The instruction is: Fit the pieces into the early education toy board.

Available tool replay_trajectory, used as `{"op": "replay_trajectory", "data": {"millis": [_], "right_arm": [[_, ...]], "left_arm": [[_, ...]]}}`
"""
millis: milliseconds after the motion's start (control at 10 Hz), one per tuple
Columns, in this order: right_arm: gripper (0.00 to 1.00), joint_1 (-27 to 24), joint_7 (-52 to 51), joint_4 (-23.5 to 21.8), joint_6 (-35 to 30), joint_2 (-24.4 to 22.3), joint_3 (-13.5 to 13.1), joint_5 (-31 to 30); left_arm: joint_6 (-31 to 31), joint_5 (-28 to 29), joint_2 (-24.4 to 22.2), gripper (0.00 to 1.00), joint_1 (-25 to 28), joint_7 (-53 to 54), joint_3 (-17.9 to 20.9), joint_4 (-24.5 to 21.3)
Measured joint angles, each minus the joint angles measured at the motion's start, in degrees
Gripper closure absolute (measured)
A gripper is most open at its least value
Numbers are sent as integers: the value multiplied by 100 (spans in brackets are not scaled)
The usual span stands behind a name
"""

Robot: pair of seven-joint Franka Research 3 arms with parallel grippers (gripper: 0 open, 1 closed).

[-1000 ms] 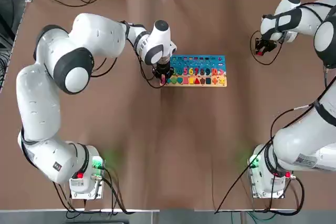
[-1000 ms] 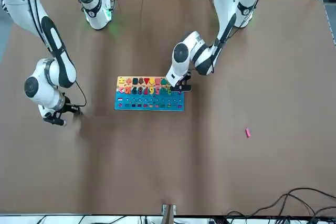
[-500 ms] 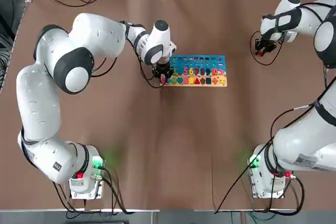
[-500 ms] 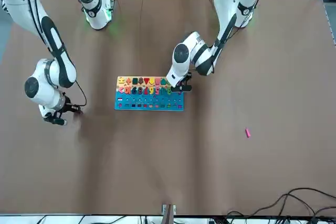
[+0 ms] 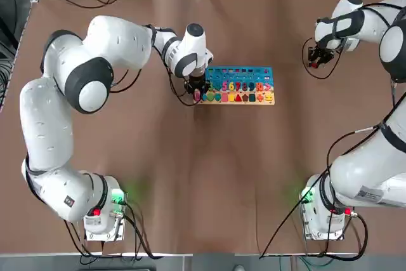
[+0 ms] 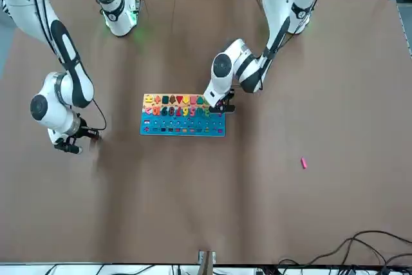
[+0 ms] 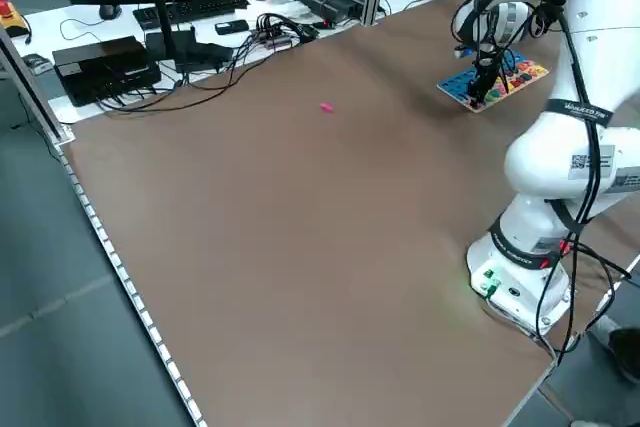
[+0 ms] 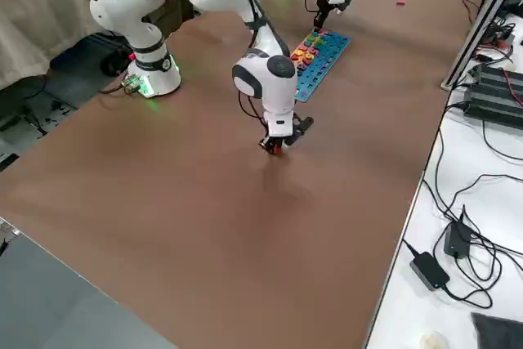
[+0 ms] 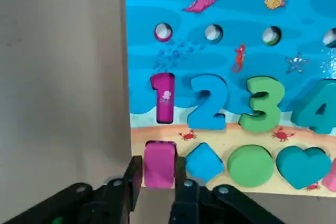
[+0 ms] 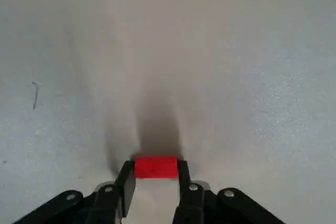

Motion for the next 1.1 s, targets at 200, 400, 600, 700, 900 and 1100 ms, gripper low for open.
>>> {"op": "replay_trajectory", "data": {"millis": [200,400,600,700,900,1100], "right_arm": [[59,0,0,0,2,-1,0,0],[59,0,-1,4,9,-9,2,0],[59,0,-1,7,11,-50,3,0],[59,0,-1,8,14,-72,3,0],[59,0,-1,8,27,-80,3,0],[59,0,-1,8,44,-80,3,0]], "left_arm": [[-5,0,0,74,-5,0,-1,13],[-5,0,0,74,-5,0,2,15],[-5,0,0,74,-5,0,8,16],[-4,0,0,74,-4,0,15,18],[-4,0,0,74,-3,0,55,39],[-5,0,0,74,-3,0,79,87]]}}
